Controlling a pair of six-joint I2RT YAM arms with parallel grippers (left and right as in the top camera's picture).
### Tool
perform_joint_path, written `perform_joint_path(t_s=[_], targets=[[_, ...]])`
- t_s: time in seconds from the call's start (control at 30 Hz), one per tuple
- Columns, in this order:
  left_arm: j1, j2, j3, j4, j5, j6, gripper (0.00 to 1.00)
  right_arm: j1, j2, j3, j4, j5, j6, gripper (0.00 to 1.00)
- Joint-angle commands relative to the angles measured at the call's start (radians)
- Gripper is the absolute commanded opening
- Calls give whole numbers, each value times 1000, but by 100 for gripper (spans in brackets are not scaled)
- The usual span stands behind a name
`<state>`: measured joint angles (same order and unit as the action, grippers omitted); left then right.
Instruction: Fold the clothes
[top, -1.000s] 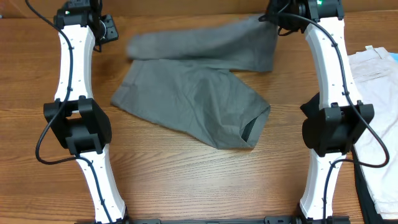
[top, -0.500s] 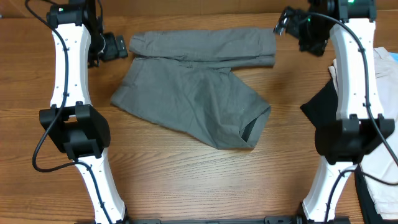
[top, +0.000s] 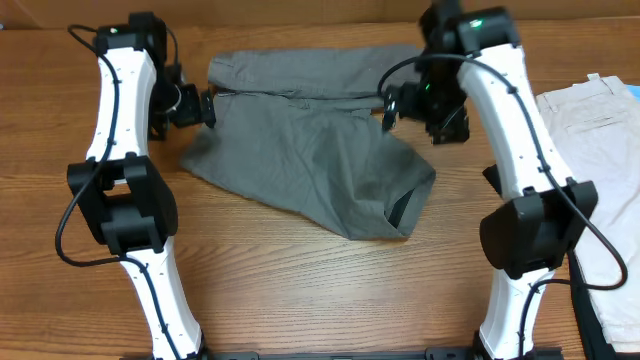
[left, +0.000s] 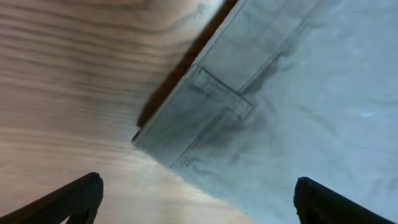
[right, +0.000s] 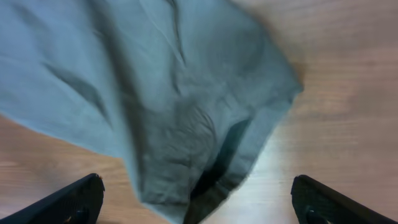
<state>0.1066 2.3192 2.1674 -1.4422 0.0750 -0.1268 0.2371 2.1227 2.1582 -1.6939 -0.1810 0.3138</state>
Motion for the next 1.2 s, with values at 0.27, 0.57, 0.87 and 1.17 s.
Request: perform_joint_path(t_s=[0.27, 0.57, 0.87, 1.17], targets=[[7, 20, -230, 146, 19, 37, 100, 82, -66, -241, 0, 3, 22, 100], [18, 23, -235, 224, 19, 76, 99, 173, -127, -330, 27, -25, 31, 100], [25, 32, -268, 224, 15, 98, 96, 214, -127, -463, 103, -87, 58, 100], [61, 32, -288, 228, -3, 98, 83, 260, -127, -536, 211, -121, 63, 77]])
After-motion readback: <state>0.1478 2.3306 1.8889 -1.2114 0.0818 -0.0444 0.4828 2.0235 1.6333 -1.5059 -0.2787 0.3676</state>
